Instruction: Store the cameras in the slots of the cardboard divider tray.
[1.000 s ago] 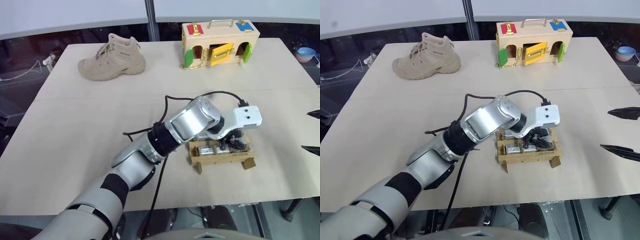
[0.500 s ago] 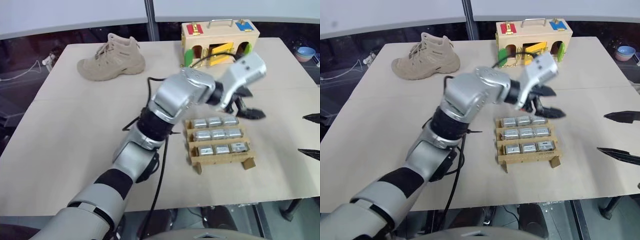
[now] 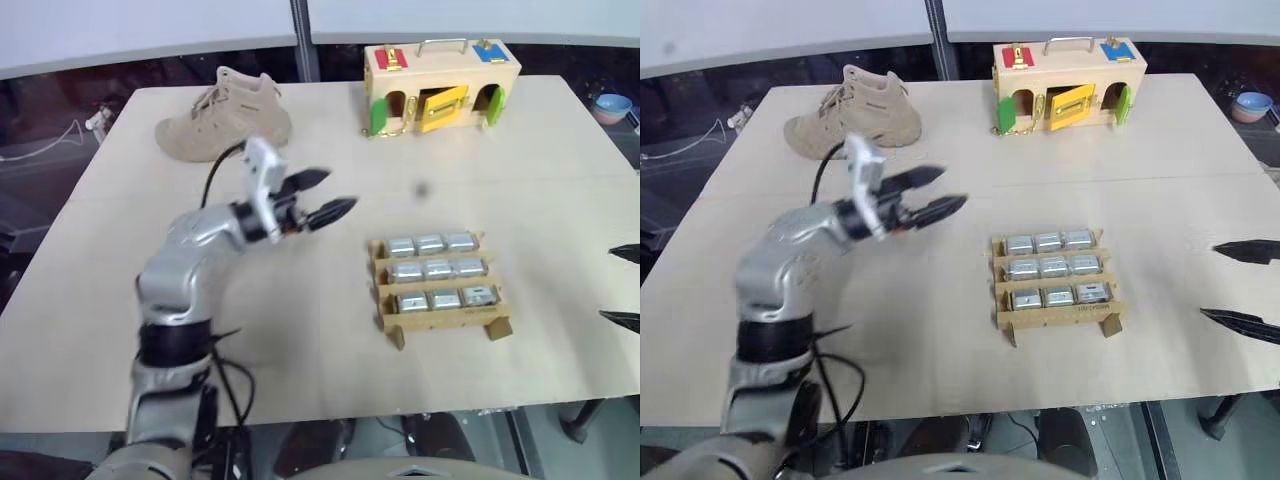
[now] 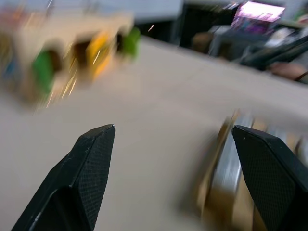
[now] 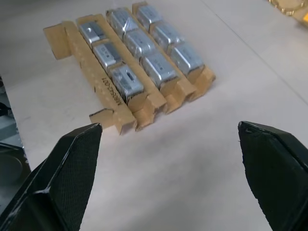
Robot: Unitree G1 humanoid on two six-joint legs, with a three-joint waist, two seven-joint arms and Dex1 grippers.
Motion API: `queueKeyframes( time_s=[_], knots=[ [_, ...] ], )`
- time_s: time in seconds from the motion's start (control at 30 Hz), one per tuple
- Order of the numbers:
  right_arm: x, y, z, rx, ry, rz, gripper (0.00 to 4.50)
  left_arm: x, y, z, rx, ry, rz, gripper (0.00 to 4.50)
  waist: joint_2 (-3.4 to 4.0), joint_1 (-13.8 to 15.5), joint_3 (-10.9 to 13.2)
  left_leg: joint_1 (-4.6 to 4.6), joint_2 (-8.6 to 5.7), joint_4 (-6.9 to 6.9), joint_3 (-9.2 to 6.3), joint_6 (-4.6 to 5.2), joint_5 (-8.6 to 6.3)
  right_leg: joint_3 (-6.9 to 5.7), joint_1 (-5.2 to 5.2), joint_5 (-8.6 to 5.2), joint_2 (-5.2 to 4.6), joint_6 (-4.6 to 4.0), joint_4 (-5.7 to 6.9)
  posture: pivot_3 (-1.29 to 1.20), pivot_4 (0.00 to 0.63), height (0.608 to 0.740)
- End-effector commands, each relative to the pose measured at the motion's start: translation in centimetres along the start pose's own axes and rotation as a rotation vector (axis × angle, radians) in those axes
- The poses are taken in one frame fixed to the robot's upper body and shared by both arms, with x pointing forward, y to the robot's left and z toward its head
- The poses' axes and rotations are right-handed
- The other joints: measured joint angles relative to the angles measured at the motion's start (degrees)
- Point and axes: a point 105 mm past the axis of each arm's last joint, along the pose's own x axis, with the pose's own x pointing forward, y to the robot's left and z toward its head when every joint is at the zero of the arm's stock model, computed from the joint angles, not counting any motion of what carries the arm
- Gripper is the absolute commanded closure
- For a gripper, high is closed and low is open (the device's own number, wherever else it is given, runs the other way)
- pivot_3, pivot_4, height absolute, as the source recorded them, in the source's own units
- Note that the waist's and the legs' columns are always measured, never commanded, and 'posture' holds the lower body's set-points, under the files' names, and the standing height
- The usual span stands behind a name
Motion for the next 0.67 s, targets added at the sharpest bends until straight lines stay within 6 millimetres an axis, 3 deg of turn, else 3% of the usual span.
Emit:
queueKeyframes(
  time_s=[0.03,0.33,0.67],
  knots=[
    [-1.0,0.1,0.5,-0.034,0.002,-0.02,0.0,-2.9,-1.7,1.1,0.051,-0.031,-0.095,0.5,0.0,0.25,0.0,0.02,0.0,0.01,0.0,0.0,0.0,-0.01,0.04,0.01,-0.01,-0.01,0.0,0.0,0.15,0.74],
    [-3.3,0.9,-3.2,0.086,0.145,-0.206,0.0,-9.3,-2.6,-3.2,0.02,0.166,-0.086,0.5,0.05,0.94,-0.02,0.07,0.03,-0.12,0.03,0.01,-0.04,0.02,0.04,0.0,0.0,-0.02,-0.08,0.0,0.15,0.74],
    [-2.7,1.8,-3.8,0.164,0.148,-0.273,0.0,-10.4,-3.3,-4.2,0.015,0.193,-0.068,0.5,0.08,1.01,-0.04,0.1,0.05,-0.11,0.06,-0.03,-0.31,0.02,0.08,0.0,-0.02,-0.03,-0.06,0.0,0.15,0.74]
  ],
)
